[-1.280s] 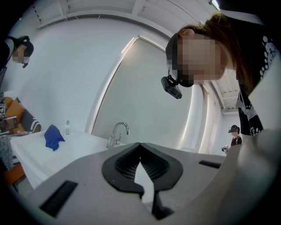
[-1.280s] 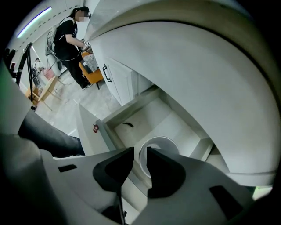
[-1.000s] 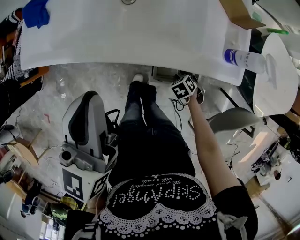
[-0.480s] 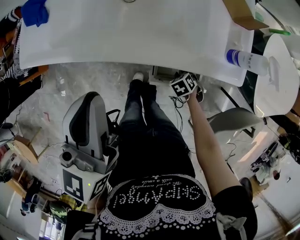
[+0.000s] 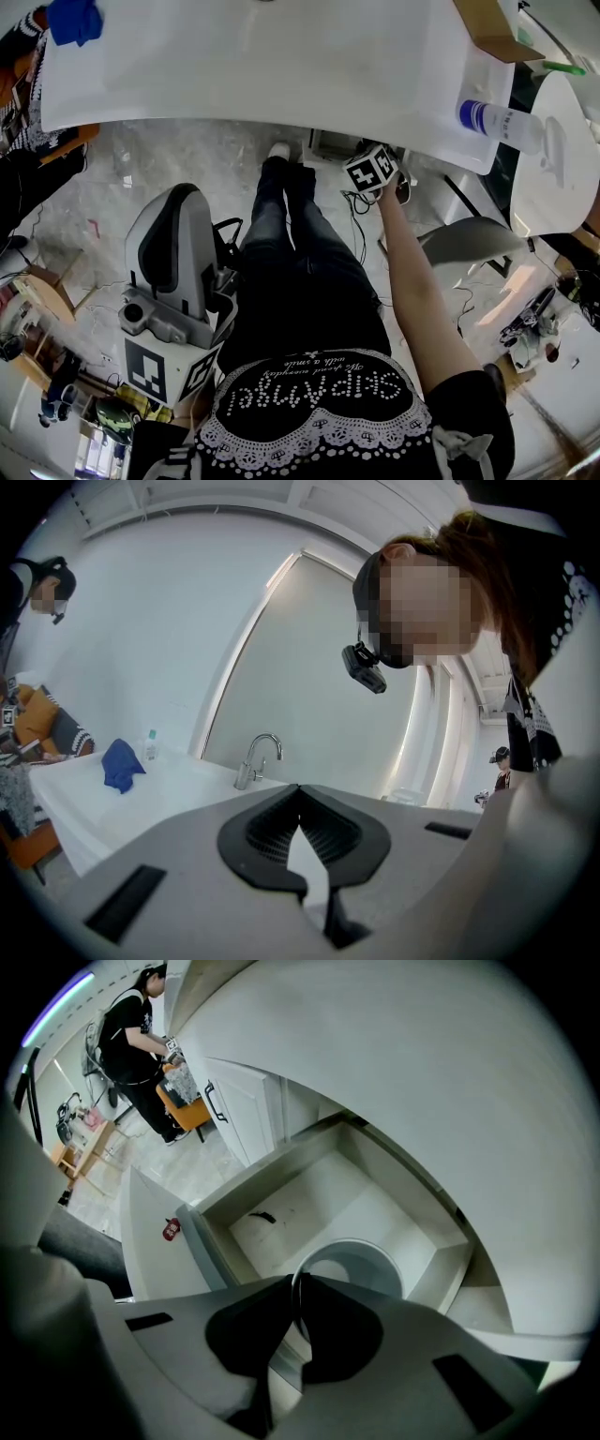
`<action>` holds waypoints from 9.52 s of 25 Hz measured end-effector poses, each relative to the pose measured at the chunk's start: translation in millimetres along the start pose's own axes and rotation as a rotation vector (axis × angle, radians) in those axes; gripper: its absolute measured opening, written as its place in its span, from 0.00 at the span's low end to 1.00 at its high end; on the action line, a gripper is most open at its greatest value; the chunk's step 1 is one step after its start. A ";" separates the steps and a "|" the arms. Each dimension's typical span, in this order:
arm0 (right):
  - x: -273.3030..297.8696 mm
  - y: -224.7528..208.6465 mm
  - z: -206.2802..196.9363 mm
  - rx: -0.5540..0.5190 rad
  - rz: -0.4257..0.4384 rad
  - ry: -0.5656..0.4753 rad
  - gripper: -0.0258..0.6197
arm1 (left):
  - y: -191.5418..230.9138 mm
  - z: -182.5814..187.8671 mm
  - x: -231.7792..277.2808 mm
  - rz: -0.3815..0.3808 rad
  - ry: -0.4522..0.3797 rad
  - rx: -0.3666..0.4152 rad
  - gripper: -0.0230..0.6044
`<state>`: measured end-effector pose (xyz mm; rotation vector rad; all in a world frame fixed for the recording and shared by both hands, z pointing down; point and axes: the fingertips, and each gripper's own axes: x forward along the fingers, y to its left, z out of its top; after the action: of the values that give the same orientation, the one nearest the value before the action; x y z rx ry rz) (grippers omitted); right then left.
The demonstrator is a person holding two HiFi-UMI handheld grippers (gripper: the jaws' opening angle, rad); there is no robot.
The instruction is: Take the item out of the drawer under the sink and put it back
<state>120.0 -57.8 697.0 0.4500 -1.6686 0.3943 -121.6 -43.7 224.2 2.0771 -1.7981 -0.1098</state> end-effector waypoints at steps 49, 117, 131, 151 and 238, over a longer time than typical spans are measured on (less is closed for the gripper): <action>-48.4 6.3 -2.8 0.041 -0.124 -0.122 0.08 | -13.5 18.2 -23.8 -0.067 -0.090 0.002 0.04; -250.6 24.4 8.2 0.335 -0.332 -0.574 0.08 | -68.7 51.7 -70.2 -0.295 -0.200 0.035 0.04; -350.7 48.1 33.9 0.326 -0.343 -0.810 0.08 | -56.7 59.9 -83.5 -0.273 -0.215 0.054 0.04; -413.7 61.3 26.5 0.359 -0.405 -0.941 0.08 | -28.9 87.1 -89.2 -0.188 -0.271 0.175 0.04; -431.0 101.8 25.2 0.321 -0.313 -1.070 0.08 | -136.0 -94.5 -44.7 -0.537 0.077 0.422 0.04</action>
<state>100.1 47.1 266.5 1.3040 -2.5042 0.1772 26.9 35.8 256.6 2.7759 -1.2527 0.2214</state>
